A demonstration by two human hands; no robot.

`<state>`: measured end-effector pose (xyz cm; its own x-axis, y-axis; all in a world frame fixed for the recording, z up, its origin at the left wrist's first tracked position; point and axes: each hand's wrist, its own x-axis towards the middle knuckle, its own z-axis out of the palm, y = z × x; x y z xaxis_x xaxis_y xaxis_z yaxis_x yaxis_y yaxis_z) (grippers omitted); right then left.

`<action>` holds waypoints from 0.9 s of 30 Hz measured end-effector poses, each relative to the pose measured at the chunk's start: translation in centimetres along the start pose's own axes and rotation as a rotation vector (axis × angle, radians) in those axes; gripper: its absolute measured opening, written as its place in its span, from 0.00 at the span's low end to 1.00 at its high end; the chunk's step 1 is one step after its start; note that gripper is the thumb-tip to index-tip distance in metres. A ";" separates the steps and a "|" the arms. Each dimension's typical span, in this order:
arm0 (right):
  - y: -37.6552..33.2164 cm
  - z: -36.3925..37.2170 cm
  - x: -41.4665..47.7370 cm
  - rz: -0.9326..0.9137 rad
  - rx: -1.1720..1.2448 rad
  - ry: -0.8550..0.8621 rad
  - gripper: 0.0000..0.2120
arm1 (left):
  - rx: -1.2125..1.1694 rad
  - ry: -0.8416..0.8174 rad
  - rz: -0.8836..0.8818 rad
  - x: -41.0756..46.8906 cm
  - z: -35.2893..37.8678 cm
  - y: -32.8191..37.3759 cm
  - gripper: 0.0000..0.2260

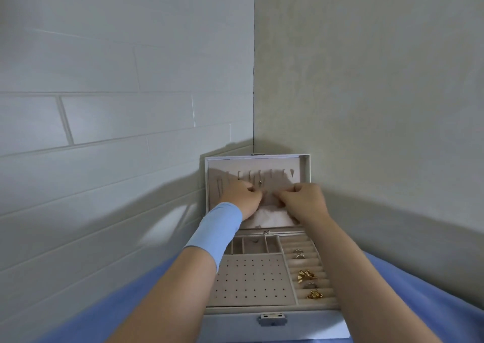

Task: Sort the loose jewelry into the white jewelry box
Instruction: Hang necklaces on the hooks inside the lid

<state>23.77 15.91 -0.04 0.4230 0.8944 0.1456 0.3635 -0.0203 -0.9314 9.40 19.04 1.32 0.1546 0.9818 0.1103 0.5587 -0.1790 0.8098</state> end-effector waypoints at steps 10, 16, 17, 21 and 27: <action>-1.6 -0.6 -3.4 0.047 0.218 -0.387 0.14 | -0.012 -0.439 0.121 -4.5 -2.7 -0.9 0.12; -2.8 -2.0 -3.5 -0.173 -0.018 -0.268 0.13 | 0.054 -0.197 0.118 -4.1 -1.2 -0.7 0.13; -2.8 -2.1 -3.3 -0.208 -0.048 -0.249 0.12 | 0.002 -0.219 0.120 -4.2 -0.6 -0.4 0.14; -2.5 -2.5 -2.7 -0.257 -0.064 -0.194 0.09 | -0.169 -0.292 0.089 -4.7 0.5 0.5 0.09; -1.7 -3.4 -1.9 -0.180 -0.132 -0.344 0.11 | -0.150 -0.185 0.109 -4.3 -0.4 0.6 0.08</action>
<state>25.21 12.69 2.39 0.0490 0.9857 0.1610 0.5193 0.1125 -0.8471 8.78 14.75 1.54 0.3610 0.9266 0.1055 0.4060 -0.2580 0.8767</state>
